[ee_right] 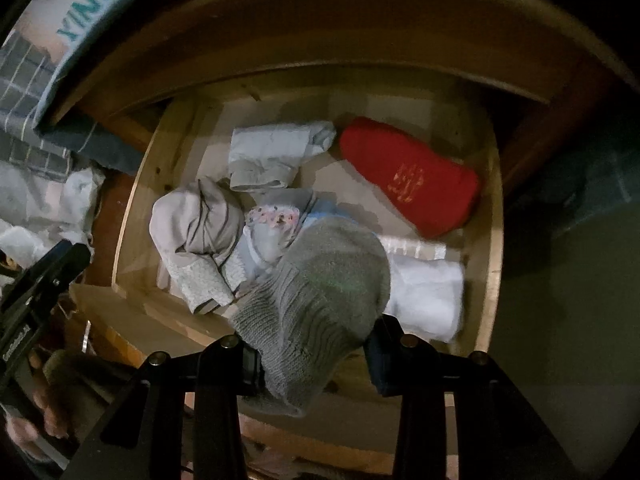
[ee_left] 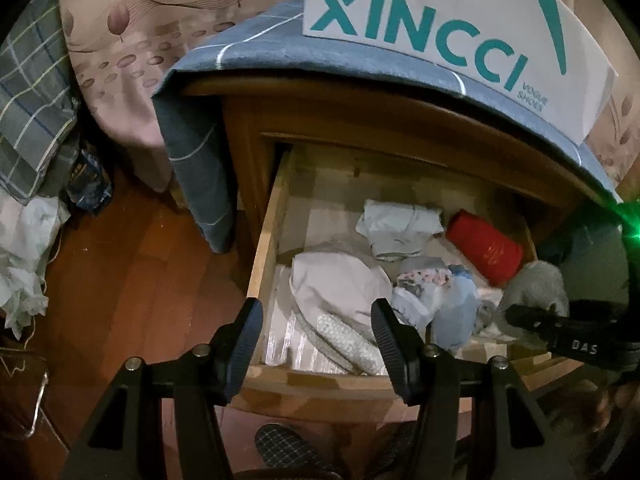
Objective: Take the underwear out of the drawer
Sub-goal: 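Move the left tool back over the open drawer, then lift the grey knit sock into the white box and open the right tool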
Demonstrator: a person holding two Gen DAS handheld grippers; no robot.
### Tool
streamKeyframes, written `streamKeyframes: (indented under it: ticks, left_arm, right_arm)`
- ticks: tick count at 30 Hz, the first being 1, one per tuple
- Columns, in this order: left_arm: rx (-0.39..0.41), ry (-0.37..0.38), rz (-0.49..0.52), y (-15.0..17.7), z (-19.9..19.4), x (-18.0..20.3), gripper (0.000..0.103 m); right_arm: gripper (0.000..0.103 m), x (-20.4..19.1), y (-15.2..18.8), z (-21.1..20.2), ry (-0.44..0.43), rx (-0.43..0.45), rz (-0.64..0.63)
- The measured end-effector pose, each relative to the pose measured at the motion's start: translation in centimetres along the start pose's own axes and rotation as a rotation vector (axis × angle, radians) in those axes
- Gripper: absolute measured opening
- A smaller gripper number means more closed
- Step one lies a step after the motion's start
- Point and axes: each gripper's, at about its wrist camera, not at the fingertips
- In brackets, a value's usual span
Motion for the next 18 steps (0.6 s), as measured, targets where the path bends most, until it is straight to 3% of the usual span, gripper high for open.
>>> streamKeyframes:
  ticks: [7, 18]
  left_arm:
    - [-0.014, -0.017, 0.007, 0.0, 0.3, 0.1, 0.058]
    - [-0.012, -0.019, 0.013, 0.1, 0.4, 0.1, 0.058]
  right_arm:
    - [0.035, -0.4, 0.1, -2.6, 0.002, 0.022, -0.015]
    - [0.035, -2.0, -0.9, -10.9, -0.011, 0.142, -0.085]
Point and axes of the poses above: each gripper's, at about its wrist camera, not at the fingertips, and z roughly the way its jaws point, x to its right, y to its underside, and after that the axes turned 6 degrees about -x, right-handed
